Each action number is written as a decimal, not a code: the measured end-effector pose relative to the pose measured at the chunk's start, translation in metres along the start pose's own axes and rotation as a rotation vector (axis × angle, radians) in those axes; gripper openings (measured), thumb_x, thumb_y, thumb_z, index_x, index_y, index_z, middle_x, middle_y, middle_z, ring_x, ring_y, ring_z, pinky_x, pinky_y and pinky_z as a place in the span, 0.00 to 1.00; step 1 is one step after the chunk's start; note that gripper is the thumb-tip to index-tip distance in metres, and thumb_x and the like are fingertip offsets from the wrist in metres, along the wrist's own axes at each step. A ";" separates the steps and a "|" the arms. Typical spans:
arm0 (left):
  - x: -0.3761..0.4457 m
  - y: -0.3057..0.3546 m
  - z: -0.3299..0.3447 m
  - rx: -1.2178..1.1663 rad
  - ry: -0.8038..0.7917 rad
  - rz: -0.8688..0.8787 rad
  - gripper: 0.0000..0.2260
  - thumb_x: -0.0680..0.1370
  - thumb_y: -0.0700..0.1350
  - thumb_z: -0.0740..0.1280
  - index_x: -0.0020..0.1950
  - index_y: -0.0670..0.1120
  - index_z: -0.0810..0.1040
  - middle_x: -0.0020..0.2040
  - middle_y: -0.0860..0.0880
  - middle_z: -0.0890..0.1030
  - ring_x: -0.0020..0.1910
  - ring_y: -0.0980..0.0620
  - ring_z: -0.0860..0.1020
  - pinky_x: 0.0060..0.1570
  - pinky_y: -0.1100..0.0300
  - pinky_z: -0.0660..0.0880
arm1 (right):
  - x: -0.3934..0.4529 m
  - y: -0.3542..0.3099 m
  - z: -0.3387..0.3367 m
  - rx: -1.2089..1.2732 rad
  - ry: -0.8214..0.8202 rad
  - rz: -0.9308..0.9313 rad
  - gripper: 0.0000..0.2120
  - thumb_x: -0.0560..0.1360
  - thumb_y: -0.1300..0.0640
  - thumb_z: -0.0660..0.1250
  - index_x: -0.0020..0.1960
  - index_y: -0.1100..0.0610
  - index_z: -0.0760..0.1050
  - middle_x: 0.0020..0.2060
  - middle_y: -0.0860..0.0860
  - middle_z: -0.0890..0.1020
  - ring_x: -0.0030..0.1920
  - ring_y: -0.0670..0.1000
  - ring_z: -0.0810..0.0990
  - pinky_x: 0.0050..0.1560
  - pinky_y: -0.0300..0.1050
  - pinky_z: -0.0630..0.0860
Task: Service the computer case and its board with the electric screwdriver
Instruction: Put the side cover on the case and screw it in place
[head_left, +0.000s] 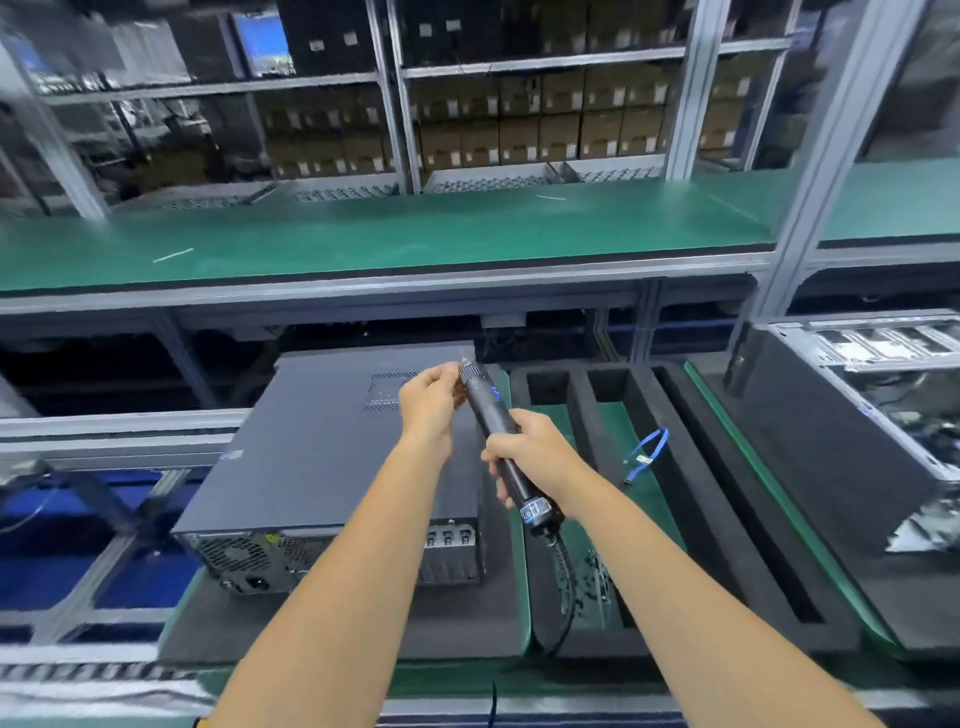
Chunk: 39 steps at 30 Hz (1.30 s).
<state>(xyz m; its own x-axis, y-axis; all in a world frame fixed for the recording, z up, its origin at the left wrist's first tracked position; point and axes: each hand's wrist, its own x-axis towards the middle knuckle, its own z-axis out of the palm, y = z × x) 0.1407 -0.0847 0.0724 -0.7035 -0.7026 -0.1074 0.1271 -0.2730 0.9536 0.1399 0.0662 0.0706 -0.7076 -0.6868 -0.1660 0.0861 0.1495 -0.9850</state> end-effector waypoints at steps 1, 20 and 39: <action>0.000 0.007 -0.015 -0.022 0.013 -0.001 0.07 0.79 0.38 0.64 0.42 0.41 0.79 0.37 0.48 0.79 0.34 0.54 0.75 0.36 0.64 0.74 | -0.001 -0.004 0.016 -0.021 -0.016 -0.001 0.11 0.68 0.61 0.67 0.48 0.58 0.69 0.31 0.55 0.77 0.25 0.56 0.75 0.27 0.46 0.74; 0.005 0.076 -0.267 0.115 0.118 -0.024 0.15 0.77 0.41 0.64 0.30 0.45 0.68 0.31 0.48 0.70 0.30 0.51 0.68 0.33 0.60 0.69 | -0.019 0.003 0.282 -0.024 -0.037 0.048 0.12 0.71 0.64 0.67 0.53 0.61 0.70 0.31 0.56 0.76 0.24 0.55 0.74 0.25 0.46 0.74; -0.030 0.044 -0.286 0.094 -0.020 -0.113 0.11 0.78 0.43 0.66 0.36 0.42 0.75 0.33 0.48 0.77 0.31 0.52 0.75 0.35 0.59 0.73 | -0.067 0.026 0.285 -0.031 -0.039 0.148 0.09 0.71 0.64 0.67 0.50 0.58 0.70 0.31 0.56 0.76 0.25 0.55 0.75 0.26 0.45 0.74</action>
<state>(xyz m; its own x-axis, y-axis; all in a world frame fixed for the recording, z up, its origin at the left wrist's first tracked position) 0.3674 -0.2636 0.0374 -0.7234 -0.6575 -0.2108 -0.0193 -0.2859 0.9581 0.3892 -0.0872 0.0430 -0.6611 -0.6825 -0.3117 0.1657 0.2723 -0.9478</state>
